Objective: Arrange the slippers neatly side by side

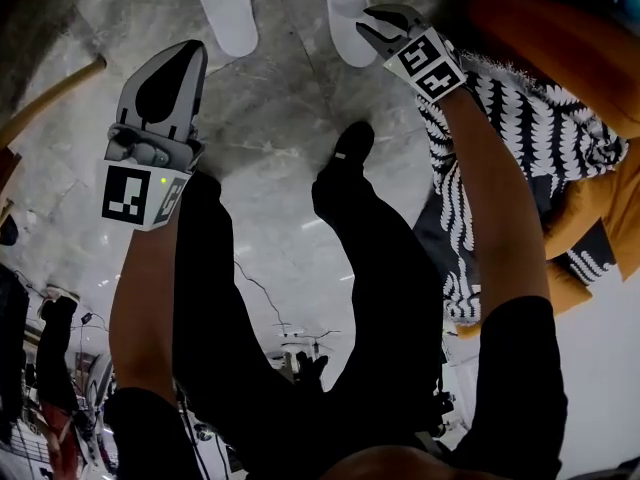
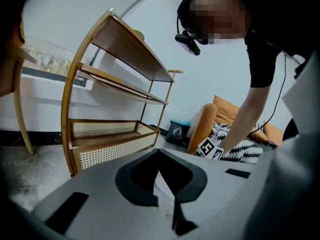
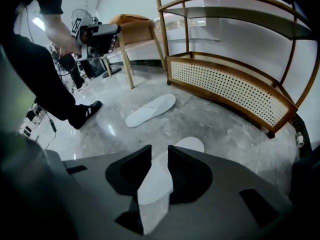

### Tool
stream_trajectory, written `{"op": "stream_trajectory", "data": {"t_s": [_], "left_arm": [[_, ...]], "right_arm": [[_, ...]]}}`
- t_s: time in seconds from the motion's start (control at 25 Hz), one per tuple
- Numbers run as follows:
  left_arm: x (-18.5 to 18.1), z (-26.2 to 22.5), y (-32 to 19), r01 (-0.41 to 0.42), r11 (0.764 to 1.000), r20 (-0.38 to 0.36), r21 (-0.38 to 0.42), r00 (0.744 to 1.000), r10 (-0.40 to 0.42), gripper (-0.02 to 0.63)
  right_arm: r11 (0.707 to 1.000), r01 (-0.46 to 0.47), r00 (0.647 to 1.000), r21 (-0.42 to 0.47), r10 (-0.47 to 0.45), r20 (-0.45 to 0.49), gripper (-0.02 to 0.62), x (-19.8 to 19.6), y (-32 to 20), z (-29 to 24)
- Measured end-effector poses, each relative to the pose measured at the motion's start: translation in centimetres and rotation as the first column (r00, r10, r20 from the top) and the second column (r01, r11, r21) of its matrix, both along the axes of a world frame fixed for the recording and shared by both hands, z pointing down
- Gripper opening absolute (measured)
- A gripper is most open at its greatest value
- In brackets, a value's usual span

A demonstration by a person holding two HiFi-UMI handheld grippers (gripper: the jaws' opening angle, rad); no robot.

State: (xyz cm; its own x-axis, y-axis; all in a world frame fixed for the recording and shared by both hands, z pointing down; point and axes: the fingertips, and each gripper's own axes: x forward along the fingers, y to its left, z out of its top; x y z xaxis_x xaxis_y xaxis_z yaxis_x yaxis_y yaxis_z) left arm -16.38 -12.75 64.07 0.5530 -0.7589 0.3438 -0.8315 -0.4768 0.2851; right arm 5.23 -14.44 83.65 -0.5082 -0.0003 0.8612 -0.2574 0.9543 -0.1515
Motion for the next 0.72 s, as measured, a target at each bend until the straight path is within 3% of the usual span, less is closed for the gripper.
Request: {"op": "stream_trajectory", "data": {"t_s": [0.12,0.24,0.4,0.72], "left_arm": [[0.2,1.2,-0.2,-0.012,1.000,-0.005,-0.002,1.000,0.012,0.015],[0.6,2.0,-0.3,-0.033,0.999,-0.002,-0.001,0.999,0.033,0.015],[0.5,3.0,-0.3,-0.053,0.999,0.003,0.000,0.999,0.053,0.014],[-0.4,4.9,-0.3,-0.037,0.999,0.003,-0.006,0.999,0.037,0.015]], "right_arm": [[0.994,0.107,0.992,-0.020,-0.108,-0.062,0.115,0.7,0.0,2.3],[0.969,0.242,0.961,-0.052,-0.247,-0.126,0.115,1.5,0.3,4.4],[0.914,0.392,0.898,-0.105,-0.405,-0.170,0.115,1.8,1.0,6.2],[0.803,0.556,0.778,-0.216,-0.594,-0.206,0.118,2.0,2.7,8.6]]}}
